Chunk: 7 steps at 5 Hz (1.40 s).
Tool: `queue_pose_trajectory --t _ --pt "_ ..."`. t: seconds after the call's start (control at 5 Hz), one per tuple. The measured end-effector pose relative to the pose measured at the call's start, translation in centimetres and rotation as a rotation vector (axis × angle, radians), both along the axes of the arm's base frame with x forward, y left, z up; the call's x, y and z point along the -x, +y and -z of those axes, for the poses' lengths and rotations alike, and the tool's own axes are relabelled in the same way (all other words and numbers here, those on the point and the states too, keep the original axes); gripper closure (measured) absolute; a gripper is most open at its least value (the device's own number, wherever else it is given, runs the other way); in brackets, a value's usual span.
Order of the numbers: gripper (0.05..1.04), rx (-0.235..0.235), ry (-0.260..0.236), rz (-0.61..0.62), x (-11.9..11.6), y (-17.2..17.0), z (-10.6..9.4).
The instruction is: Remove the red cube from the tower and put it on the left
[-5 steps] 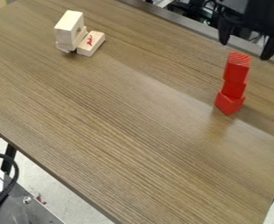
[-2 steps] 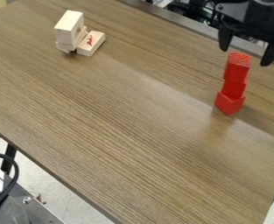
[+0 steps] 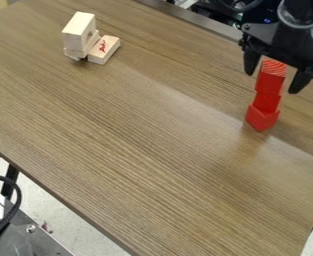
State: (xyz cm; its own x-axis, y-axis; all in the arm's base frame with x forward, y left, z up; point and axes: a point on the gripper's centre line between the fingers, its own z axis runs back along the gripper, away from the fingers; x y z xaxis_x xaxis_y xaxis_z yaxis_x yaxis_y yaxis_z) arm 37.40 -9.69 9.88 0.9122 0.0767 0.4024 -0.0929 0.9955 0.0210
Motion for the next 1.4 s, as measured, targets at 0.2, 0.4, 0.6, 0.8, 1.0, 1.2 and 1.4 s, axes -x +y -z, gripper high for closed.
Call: queue_pose_trajectory --t 0.2,0.4,0.6,0.8,1.0,1.2,1.4 --pt "0.208 0.006 0.015 0.006 0.1 -0.2 1.0" --pt "0.478 0.0 0.014 0.008 0.3 -0.2 1.5" --pt "0.493 0.001 0.002 0.024 0.1 -0.4 1.5" --pt "0.493 0.006 -0.02 0.033 0.1 -0.5 0.7" --pt "0.493 0.023 -0.105 0.02 -0.6 -0.2 -2.5" --pt "0.493 0.046 -0.17 -0.038 -1.3 1.6 -5.5" --pt "0.493 0.06 -0.165 -0.139 -1.9 5.4 -6.2"
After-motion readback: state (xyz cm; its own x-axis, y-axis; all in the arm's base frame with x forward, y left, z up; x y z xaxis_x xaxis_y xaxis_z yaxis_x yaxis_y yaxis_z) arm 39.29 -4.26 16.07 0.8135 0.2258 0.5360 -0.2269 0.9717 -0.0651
